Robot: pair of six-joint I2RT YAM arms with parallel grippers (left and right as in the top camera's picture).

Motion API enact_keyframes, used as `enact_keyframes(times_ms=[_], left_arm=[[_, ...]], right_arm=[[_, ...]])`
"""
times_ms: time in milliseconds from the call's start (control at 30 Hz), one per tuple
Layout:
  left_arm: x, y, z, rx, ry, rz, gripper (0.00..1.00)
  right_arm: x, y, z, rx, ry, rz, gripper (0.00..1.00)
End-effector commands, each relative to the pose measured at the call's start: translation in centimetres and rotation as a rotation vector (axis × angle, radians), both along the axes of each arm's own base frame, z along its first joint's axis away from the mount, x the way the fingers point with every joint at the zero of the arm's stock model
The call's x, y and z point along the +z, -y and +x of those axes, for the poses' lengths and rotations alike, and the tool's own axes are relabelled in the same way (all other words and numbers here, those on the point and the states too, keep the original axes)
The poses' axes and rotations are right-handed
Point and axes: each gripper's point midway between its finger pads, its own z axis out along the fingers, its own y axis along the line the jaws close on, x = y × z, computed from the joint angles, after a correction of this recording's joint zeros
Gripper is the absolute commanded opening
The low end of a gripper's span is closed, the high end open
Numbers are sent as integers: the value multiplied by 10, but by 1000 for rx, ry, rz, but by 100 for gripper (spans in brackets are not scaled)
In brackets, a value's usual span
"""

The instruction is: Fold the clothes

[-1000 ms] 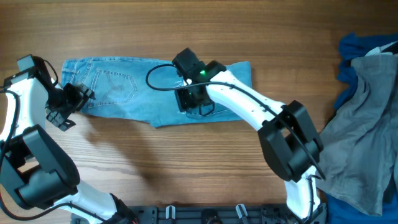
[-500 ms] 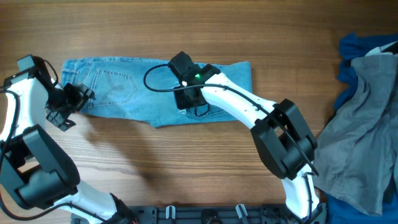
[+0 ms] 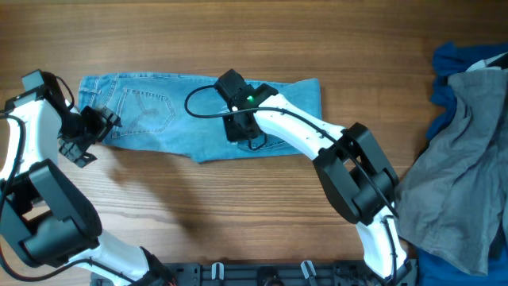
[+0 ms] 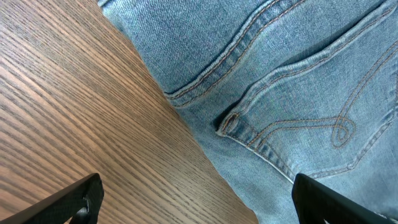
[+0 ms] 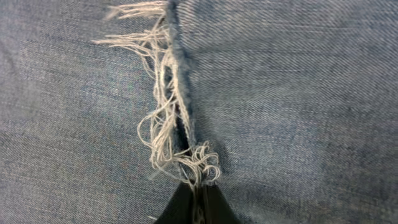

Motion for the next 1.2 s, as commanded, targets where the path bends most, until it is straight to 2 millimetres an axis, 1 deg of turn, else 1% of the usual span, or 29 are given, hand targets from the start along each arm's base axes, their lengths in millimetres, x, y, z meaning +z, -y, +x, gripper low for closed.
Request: enact_keyframes(times_ms=[0, 100, 167, 200, 267, 367, 433, 633, 667, 700, 733, 767, 833, 900, 967, 1000, 1033, 1100, 1133, 1167], left_arm=[[11, -4, 4, -7, 27, 24, 97], [11, -4, 4, -7, 26, 24, 97], [11, -4, 4, -7, 26, 24, 97], [11, -4, 4, -7, 27, 24, 97], [11, -4, 4, -7, 27, 24, 97], [11, -4, 4, -7, 27, 24, 97], [11, -4, 4, -7, 26, 24, 97], [11, -4, 4, -7, 27, 24, 97], [11, -4, 4, -7, 27, 24, 97], [11, -4, 4, -7, 27, 24, 97], [11, -4, 4, -7, 26, 24, 97], [11, -4, 4, -7, 26, 24, 97], [11, -4, 4, -7, 26, 24, 97], [11, -4, 4, -7, 26, 24, 97], [11, -4, 4, -7, 26, 24, 97], [11, -4, 4, -7, 26, 25, 97], [11, -4, 4, -7, 26, 24, 97], [11, -4, 4, -7, 26, 25, 97], [11, -4, 4, -7, 26, 24, 97], [11, -4, 4, -7, 26, 25, 97]], right_arm=[[4, -7, 11, -7, 24, 23, 4], [14, -4, 20, -23, 43, 40, 4], [27, -3, 28, -32, 65, 63, 4], [39, -5, 34, -36, 84, 87, 4], [54, -15, 39, -15, 103, 147, 4], [67, -37, 39, 37, 96, 258, 4], [71, -46, 34, 56, 77, 302, 4], [70, -60, 22, 96, 73, 310, 4], [71, -63, 21, 101, 77, 314, 20], [72, -65, 21, 104, 80, 318, 38], [72, -66, 21, 105, 84, 321, 65], [73, -66, 22, 106, 87, 323, 71], [73, -65, 23, 111, 90, 320, 72], [77, -59, 27, 132, 108, 313, 72], [88, -43, 36, 128, 136, 291, 70], [94, -30, 41, 98, 151, 266, 69], [102, -13, 48, 63, 171, 233, 64], [116, 27, 61, -24, 205, 154, 54], [121, 45, 65, -59, 213, 125, 50], [125, 60, 69, -87, 215, 105, 49]])
